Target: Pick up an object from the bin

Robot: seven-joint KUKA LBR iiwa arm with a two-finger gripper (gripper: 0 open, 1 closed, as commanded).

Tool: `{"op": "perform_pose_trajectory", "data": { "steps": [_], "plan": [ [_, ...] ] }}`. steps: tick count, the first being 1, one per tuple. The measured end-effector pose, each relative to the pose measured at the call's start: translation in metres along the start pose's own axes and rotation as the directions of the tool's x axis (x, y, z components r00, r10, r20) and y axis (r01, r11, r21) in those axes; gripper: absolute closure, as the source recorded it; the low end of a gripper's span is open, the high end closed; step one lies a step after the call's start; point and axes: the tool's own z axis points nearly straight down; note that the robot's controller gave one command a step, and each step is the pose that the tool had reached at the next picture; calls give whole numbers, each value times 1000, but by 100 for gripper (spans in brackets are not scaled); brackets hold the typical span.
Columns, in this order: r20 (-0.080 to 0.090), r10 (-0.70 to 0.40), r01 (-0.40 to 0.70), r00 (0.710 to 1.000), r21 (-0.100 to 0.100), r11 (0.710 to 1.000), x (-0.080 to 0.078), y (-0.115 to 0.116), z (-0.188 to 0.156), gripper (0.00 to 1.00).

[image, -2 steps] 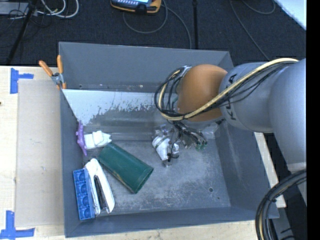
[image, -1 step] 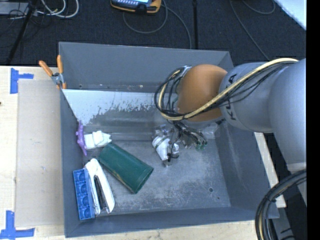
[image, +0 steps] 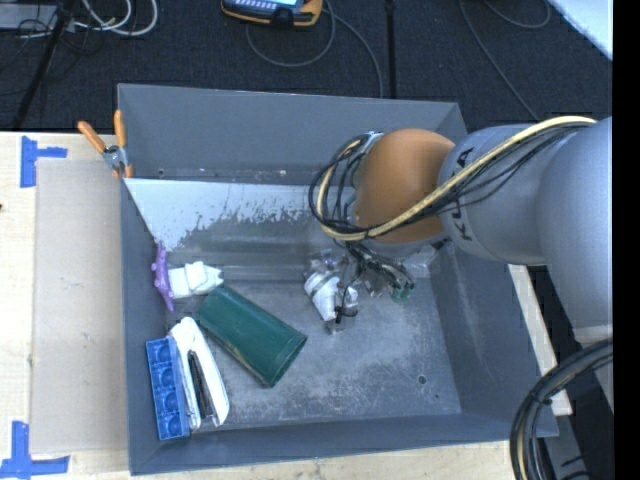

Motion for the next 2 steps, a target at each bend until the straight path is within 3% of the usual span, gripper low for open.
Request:
{"op": "perform_pose_trajectory", "data": {
  "steps": [2],
  "plan": [
    [0,2,-2,1000,0,1000,0,0,0,100]
  ]
}}
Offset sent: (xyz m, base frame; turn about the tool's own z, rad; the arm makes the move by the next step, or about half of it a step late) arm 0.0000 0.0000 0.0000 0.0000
